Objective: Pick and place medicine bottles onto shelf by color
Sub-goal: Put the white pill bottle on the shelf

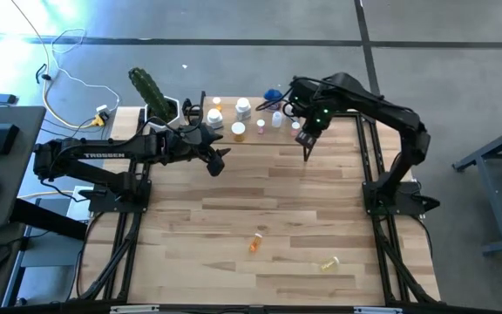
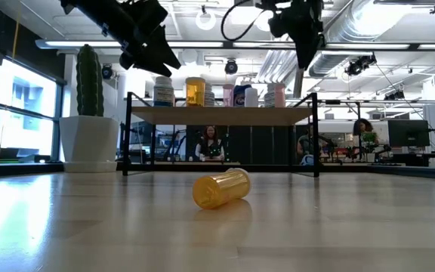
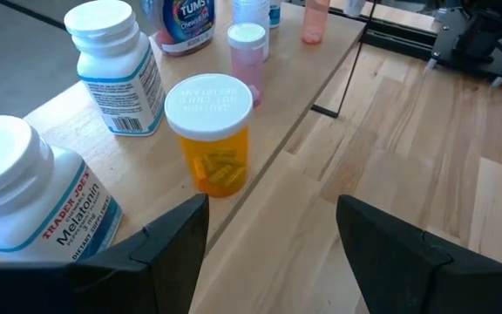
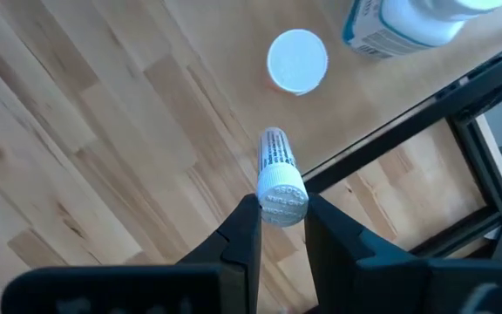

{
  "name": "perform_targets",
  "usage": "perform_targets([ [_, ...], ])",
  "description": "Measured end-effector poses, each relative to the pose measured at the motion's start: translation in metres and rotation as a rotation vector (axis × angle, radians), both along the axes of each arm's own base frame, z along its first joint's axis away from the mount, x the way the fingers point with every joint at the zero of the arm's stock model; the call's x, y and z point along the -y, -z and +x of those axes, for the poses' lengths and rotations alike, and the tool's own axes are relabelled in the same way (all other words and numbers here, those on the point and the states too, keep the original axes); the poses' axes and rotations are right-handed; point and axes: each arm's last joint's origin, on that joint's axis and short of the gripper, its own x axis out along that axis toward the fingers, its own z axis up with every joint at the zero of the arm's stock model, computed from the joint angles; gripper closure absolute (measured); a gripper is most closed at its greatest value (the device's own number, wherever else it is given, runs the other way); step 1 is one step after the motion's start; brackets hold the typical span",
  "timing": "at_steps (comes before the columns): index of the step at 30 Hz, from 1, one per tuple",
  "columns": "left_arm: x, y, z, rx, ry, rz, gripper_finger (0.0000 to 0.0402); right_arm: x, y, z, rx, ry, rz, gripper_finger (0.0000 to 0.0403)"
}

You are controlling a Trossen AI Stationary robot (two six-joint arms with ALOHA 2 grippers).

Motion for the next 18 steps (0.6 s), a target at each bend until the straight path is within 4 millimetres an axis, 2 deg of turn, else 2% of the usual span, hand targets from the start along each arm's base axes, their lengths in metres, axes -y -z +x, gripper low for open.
perform_targets([
  [6,0.000,0.000,0.000,0.000,0.000,0.000,0.0161,0.009,0.009,0.005,-0.029,0.008,0.016,0.0345],
  [18,0.000,0.000,0.000,-0.001,-0.002,0.002,0.0161,0.026,0.014,0.000,-0.004,0.041,0.095,0.0345],
])
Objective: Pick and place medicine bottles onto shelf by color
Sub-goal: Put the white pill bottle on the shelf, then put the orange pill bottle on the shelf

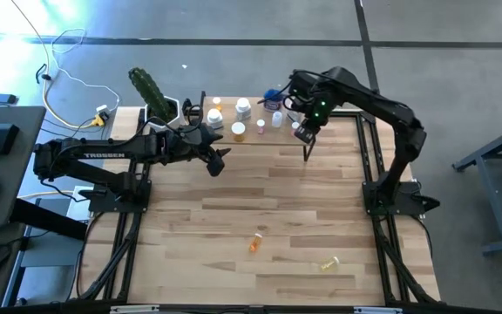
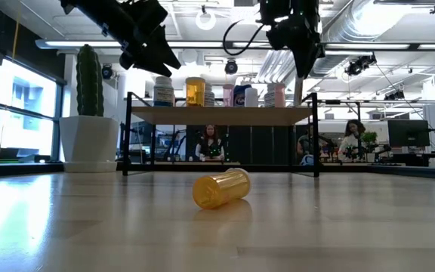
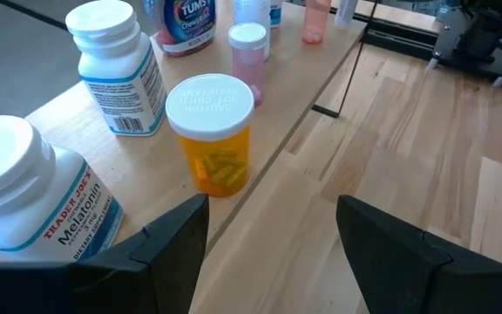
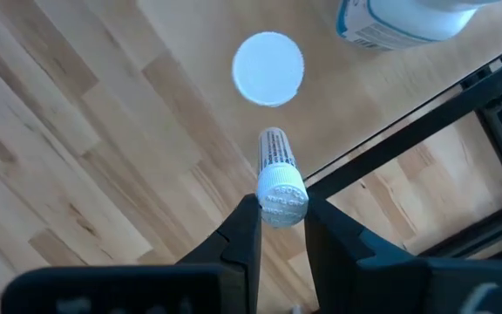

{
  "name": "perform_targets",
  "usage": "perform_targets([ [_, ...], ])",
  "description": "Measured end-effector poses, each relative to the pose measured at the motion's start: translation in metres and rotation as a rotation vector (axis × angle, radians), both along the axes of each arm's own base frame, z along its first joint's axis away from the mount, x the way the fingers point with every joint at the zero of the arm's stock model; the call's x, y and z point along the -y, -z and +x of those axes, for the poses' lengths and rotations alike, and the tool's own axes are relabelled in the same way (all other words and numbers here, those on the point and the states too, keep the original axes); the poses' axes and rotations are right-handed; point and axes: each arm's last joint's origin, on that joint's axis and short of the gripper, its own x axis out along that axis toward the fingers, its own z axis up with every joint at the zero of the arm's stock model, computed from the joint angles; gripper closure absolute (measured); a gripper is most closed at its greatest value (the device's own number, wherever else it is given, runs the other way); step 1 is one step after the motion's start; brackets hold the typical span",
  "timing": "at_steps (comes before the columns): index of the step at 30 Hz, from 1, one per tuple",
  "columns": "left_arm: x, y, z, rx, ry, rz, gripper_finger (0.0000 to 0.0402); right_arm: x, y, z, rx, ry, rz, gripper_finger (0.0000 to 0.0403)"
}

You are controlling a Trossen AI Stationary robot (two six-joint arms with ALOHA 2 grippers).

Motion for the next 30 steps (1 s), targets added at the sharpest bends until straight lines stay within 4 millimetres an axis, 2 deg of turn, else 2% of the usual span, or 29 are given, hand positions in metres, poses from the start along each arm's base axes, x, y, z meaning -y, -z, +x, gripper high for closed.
perform_targets([
  [14,0.0001,0.0000,0.0000,-0.019,0.018,0.025,0.0161,0.0025,0.0052,0.0037,-0.014,0.000,0.012,0.0341],
  [30,0.0001,0.0000,0.0000,-0.019,0.019,0.024,0.0161,0.0027,0.0051,0.0036,-0.018,-0.006,0.003,0.0273],
])
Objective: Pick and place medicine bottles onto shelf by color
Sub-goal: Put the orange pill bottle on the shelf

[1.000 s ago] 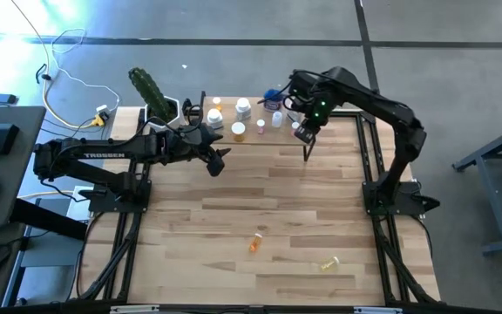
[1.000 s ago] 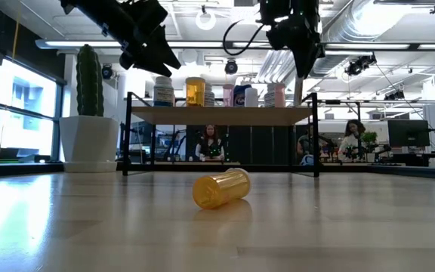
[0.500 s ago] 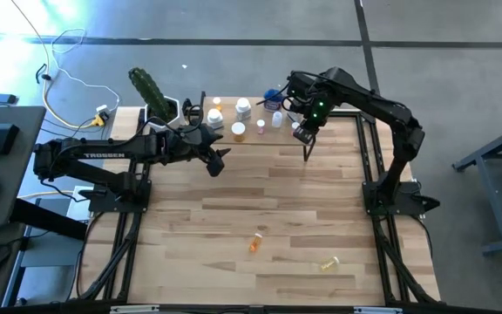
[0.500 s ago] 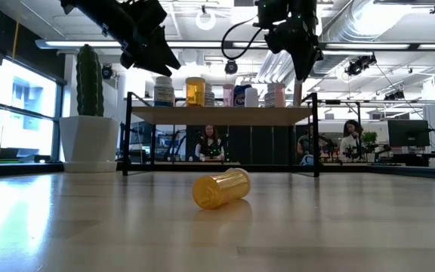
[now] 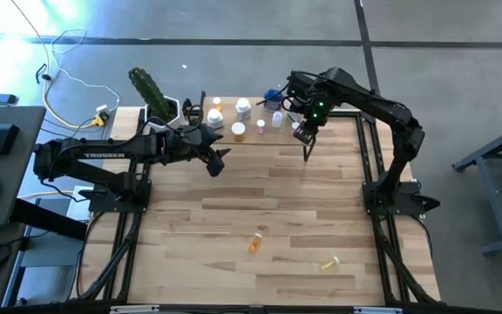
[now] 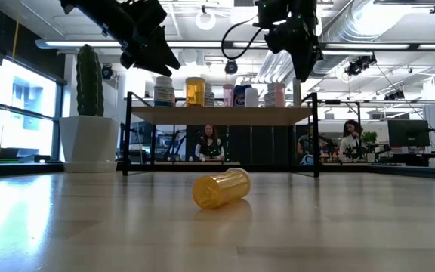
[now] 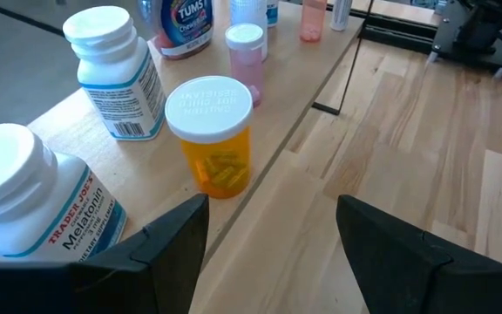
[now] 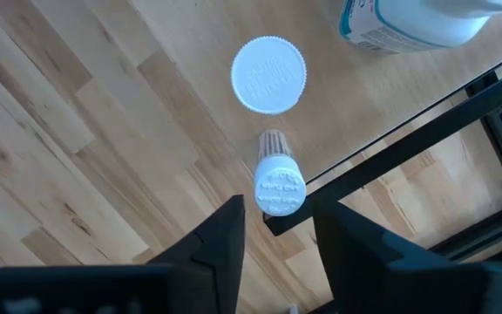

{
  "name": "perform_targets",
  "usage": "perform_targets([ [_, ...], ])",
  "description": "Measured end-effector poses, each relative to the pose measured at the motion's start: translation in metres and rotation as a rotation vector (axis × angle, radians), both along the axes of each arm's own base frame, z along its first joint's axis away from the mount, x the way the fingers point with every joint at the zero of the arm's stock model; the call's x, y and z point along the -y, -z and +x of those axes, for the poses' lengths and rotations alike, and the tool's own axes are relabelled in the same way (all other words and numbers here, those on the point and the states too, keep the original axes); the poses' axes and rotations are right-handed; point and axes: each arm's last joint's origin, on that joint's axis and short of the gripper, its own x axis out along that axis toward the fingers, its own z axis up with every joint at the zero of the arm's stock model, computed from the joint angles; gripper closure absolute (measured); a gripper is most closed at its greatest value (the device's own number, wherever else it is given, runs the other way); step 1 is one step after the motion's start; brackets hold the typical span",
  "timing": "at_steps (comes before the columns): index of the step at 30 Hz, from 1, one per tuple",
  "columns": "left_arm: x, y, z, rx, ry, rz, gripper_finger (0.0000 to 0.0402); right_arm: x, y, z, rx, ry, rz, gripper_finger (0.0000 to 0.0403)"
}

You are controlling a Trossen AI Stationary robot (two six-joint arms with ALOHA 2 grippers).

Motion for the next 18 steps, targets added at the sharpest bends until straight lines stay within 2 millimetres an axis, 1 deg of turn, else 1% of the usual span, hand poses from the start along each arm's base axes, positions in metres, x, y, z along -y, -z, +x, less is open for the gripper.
perform_targets([
  [4,0.000,0.000,0.000,0.000,0.002,-0.001,0.0161,0.000,-0.002,0.000,0.007,0.000,-0.004,0.0270],
  [12,0.000,0.000,0.000,0.003,0.000,-0.004,0.0161,0.000,-0.019,0.000,0.068,0.007,-0.039,0.0270],
  [18,0.001,0.000,0.001,0.058,-0.030,-0.083,0.0161,-0.003,-0.031,-0.005,0.106,0.005,-0.061,0.0270],
])
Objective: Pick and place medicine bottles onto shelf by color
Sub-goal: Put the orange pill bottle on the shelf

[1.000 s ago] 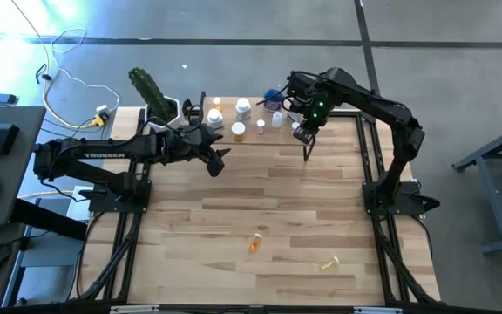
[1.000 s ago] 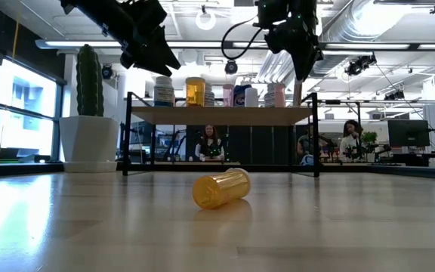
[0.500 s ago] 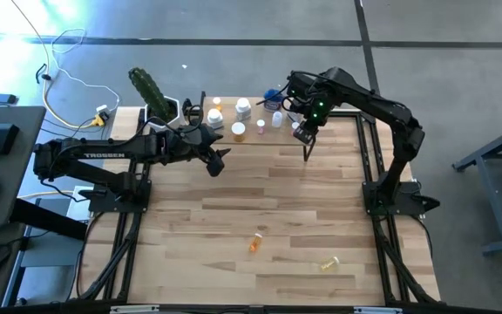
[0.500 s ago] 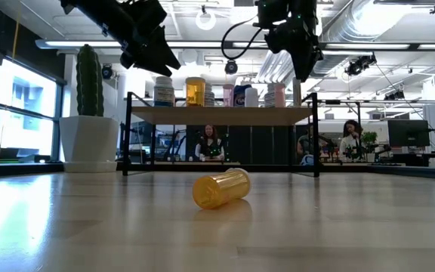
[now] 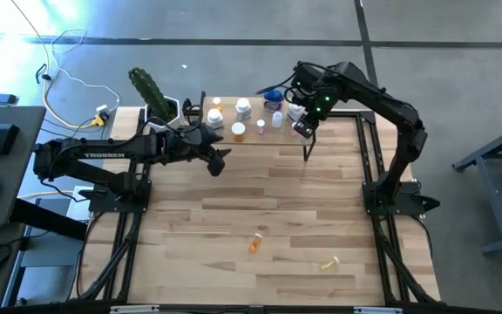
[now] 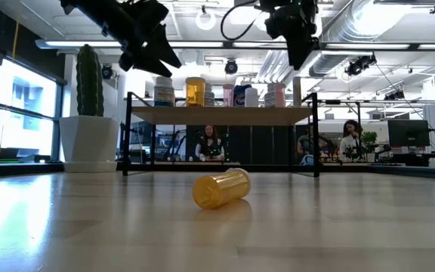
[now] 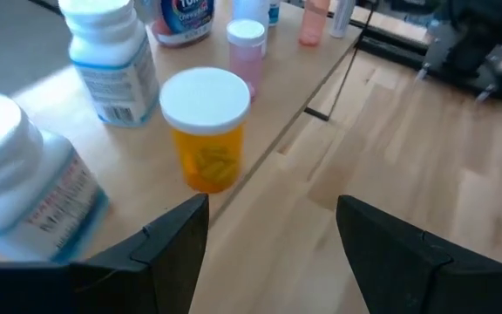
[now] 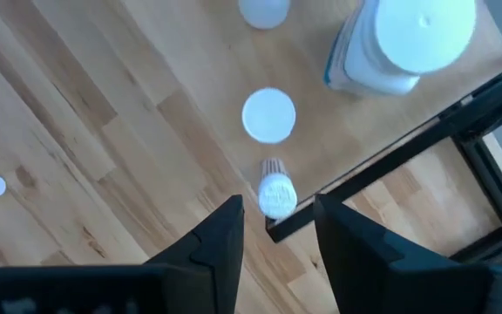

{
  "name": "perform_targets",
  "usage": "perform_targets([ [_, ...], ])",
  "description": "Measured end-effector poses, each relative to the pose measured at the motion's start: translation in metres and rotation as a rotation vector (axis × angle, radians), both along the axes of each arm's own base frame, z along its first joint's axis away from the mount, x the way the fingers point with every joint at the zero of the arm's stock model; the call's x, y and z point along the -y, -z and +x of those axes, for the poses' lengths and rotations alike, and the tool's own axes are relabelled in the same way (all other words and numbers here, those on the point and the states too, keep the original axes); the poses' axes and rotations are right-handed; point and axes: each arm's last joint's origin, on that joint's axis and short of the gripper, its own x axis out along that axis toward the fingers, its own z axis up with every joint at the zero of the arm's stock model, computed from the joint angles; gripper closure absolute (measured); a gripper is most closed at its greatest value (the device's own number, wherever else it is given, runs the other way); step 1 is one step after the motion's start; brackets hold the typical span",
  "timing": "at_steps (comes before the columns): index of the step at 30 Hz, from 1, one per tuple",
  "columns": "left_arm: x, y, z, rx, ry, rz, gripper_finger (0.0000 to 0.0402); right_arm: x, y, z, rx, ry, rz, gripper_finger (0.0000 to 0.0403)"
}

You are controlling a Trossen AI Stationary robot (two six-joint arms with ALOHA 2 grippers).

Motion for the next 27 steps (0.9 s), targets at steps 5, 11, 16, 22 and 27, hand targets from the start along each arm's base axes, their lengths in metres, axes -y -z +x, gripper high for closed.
perform_targets([
  [5,0.013,0.002,0.003,0.027,0.013,-0.082,0.0161,-0.006,-0.011,-0.009,0.032,0.002,-0.016,0.0270],
  [11,0.037,0.005,0.007,0.009,0.069,-0.129,0.0161,-0.024,-0.029,-0.022,0.096,0.001,-0.037,0.0270],
  [16,0.055,0.006,0.009,0.000,0.122,-0.139,0.0161,-0.048,-0.043,-0.029,0.152,-0.013,-0.042,0.0269],
  [22,0.073,0.006,0.010,0.018,0.164,-0.173,0.0161,-0.083,-0.039,-0.035,0.135,-0.065,-0.083,0.0269],
  [27,0.091,0.006,0.010,0.048,0.195,-0.266,0.0161,-0.111,-0.018,-0.042,0.169,0.025,-0.030,0.0269],
])
